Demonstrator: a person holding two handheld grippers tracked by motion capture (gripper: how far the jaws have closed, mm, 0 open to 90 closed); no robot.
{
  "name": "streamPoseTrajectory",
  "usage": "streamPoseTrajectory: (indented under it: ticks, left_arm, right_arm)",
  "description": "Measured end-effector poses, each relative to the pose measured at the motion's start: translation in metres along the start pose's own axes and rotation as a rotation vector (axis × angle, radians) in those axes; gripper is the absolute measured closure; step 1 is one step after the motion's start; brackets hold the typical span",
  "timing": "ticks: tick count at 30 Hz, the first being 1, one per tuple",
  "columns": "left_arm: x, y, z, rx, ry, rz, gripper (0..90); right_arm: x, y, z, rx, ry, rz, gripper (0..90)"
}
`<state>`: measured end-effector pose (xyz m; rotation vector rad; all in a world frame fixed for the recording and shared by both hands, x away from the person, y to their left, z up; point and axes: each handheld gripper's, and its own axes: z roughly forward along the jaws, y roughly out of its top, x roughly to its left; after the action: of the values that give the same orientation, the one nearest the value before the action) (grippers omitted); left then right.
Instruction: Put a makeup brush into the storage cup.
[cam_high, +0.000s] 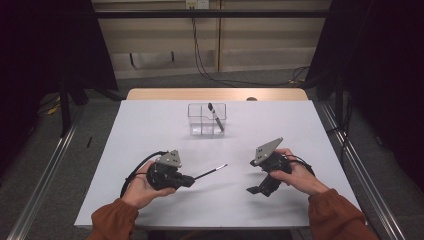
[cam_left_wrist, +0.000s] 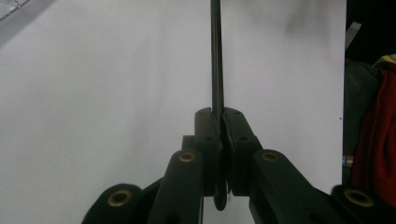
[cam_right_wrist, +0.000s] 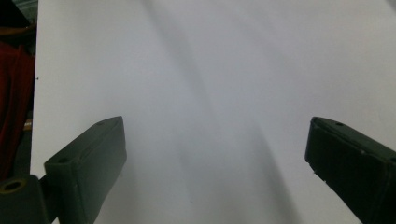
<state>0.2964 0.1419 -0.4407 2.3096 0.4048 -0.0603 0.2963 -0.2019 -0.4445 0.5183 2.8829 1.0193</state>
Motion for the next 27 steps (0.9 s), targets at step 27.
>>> streamPoseTrajectory:
  ticks: [27]
  left_arm:
    - [-0.002,-0.016,-0.003,-0.253,0.004,-0.045,85.4]
  right_arm:
    - [0.01,-0.018,-0.005,-0.281,-0.065,0.126,3.3]
